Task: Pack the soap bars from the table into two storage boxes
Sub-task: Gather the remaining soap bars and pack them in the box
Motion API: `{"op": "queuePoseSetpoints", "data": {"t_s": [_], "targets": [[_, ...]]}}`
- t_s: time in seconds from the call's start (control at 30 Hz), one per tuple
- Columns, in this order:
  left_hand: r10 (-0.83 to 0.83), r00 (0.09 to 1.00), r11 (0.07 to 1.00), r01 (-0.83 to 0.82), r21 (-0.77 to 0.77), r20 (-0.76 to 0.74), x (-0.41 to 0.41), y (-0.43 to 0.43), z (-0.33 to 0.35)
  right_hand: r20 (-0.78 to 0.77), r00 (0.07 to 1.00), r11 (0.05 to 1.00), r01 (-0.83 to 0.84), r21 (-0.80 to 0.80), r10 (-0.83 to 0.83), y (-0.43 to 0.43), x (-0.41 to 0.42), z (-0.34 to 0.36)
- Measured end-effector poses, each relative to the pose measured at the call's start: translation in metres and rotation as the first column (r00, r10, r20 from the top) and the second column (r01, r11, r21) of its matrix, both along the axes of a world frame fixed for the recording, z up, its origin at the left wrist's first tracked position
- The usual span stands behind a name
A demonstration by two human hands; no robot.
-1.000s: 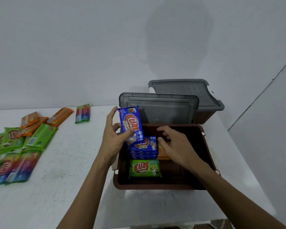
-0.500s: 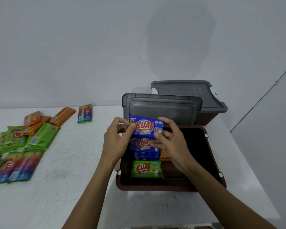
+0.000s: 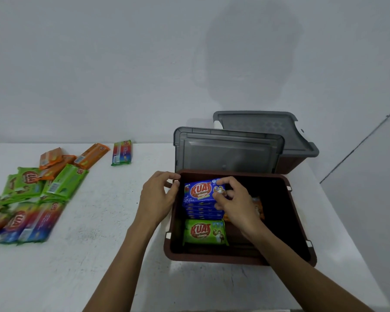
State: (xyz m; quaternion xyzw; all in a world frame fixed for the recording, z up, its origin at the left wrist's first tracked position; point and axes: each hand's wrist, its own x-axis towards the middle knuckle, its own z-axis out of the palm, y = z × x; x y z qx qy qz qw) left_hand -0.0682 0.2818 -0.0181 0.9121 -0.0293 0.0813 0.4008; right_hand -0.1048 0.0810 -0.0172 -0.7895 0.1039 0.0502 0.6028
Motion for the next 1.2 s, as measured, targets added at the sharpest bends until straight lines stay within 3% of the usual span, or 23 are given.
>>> {"op": "queuePoseSetpoints", "data": {"t_s": [0.2,0.33,0.47,0.57,0.63,0.67,1.0,1.07,1.2], "targets": [[-0.026,1.0,1.0,0.026,0.001,-0.001,0.004,0.002,0.0,0.086,0.991,0.889,-0.051,-0.456,0.101,0.005,0.0,-0.006],[-0.042,0.999,0.999,0.042,0.007,-0.002,0.006,0.004,-0.002,0.089,0.987,0.804,-0.054,-0.593,0.132,0.007,0.002,-0.006],[-0.085,0.996,0.996,0.085,0.002,-0.014,0.004,0.008,0.002,0.04,0.983,0.773,-0.118,-0.623,0.182,0.006,0.006,-0.001],[-0.142,0.989,0.99,0.141,-0.019,-0.03,0.001,0.015,0.003,0.027,0.98,0.611,-0.102,-0.785,0.199,0.01,0.005,0.01],[-0.161,0.987,0.986,0.16,-0.053,-0.021,-0.001,0.022,0.002,0.101,0.973,0.5,-0.018,-0.866,0.21,0.019,0.007,0.02],[-0.161,0.987,0.985,0.16,-0.06,-0.017,-0.002,0.026,0.001,0.15,0.963,0.488,0.022,-0.872,0.223,0.025,0.009,0.026],[0.01,0.998,1.0,-0.009,0.028,-0.056,0.003,0.112,-0.008,0.334,0.849,0.694,-0.053,-0.718,0.41,0.103,0.078,0.046],[0.093,0.995,0.992,-0.088,0.091,-0.048,0.004,0.137,-0.013,0.306,0.844,0.697,-0.107,-0.709,0.441,0.127,0.094,0.045],[0.277,0.961,0.947,-0.269,0.176,-0.025,0.003,0.187,-0.027,0.191,0.827,0.616,-0.218,-0.757,0.528,0.178,0.128,0.035]]}}
